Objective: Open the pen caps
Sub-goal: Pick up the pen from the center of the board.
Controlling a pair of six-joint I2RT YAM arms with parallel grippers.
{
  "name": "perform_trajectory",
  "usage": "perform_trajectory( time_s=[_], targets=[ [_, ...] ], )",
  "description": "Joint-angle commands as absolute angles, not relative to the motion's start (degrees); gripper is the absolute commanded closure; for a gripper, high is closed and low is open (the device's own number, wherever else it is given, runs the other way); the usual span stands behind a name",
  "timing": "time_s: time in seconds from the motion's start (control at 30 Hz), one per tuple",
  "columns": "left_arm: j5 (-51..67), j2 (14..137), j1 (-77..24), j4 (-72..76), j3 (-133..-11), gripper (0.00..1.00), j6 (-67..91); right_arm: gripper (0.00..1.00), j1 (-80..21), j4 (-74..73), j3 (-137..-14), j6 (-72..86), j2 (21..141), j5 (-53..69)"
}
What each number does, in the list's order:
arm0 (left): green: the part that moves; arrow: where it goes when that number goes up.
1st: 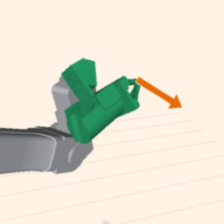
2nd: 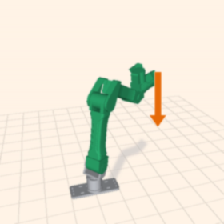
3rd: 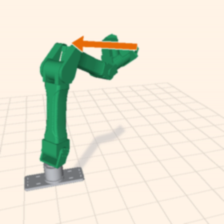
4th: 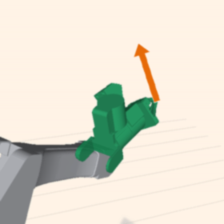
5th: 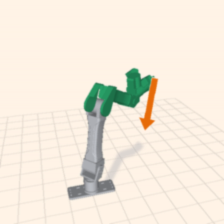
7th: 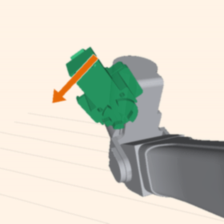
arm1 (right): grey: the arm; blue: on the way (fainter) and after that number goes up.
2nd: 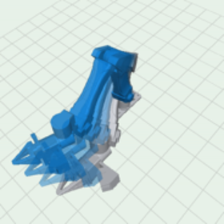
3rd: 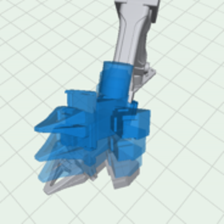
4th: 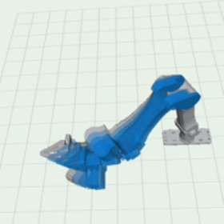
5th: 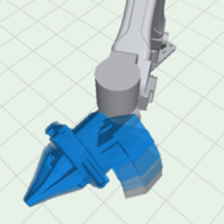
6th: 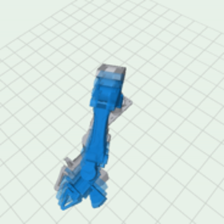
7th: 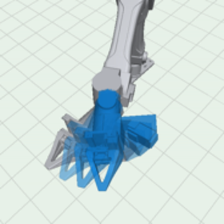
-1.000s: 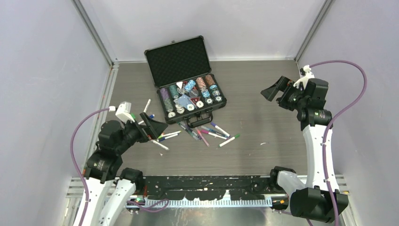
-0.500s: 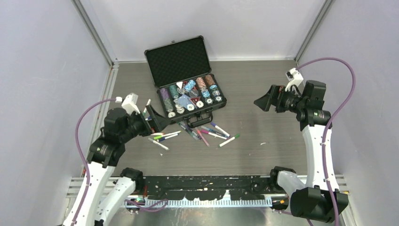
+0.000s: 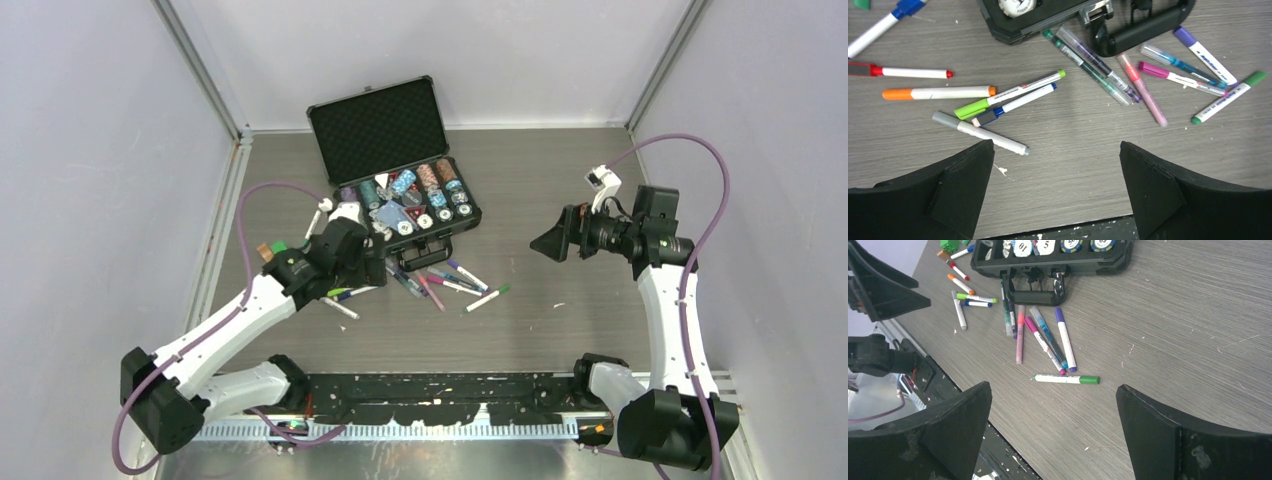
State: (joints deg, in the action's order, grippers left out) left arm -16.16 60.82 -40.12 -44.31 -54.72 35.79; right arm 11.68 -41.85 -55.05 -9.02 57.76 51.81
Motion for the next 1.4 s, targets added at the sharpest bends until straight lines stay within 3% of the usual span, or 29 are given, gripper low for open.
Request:
perform_trajectory(
  time_s=[0.0,0.13,0.27,0.37,0.43,0.53,0.73,0.93,1.37],
  targets=[
    [-19.0,59.4,-39.9,-32.3,-50.3,0.0,40.3,0.01,11.6,-41.0,-54.7,-11.4,57.2,52.5],
    [-21.8,63.8,-38.8,-33.2,-50.3,0.09,44.7,0.01,11.6,-41.3,-54.8,-11.4,58.1,50.7],
    [-15.8,70.1,-38.8,-38.0,-54.3,0.12,27.9,0.01,11.6,-41.8,-55.2,-11.6,58.1,50.7],
    [-14.0,72.1,-38.8,-40.4,-55.0,0.15,24.0,0.01,11.6,-42.2,-55.4,-11.8,58.4,50.6],
    [-12.4,72.4,-38.8,-39.1,-53.6,0.23,24.9,0.01,11.6,-42.6,-55.5,-11.9,58.7,50.6],
    [-16.0,71.8,-38.8,-37.5,-50.5,0.29,32.9,0.01,11.6,-42.7,-55.5,-12.1,58.8,50.6],
    [-31.4,70.7,-38.6,-46.7,-42.9,0.33,71.1,0.01,11.6,-42.7,-55.5,-12.0,59.3,50.3],
    [-35.7,70.3,-37.6,-48.9,-41.7,0.37,77.2,0.01,11.6,-42.6,-55.4,-12.0,59.7,50.2],
    [-30.5,73.9,-34.6,-41.5,-38.4,0.55,78.1,0.01,11.6,-43.1,-55.7,-12.2,60.2,49.7]
  ],
)
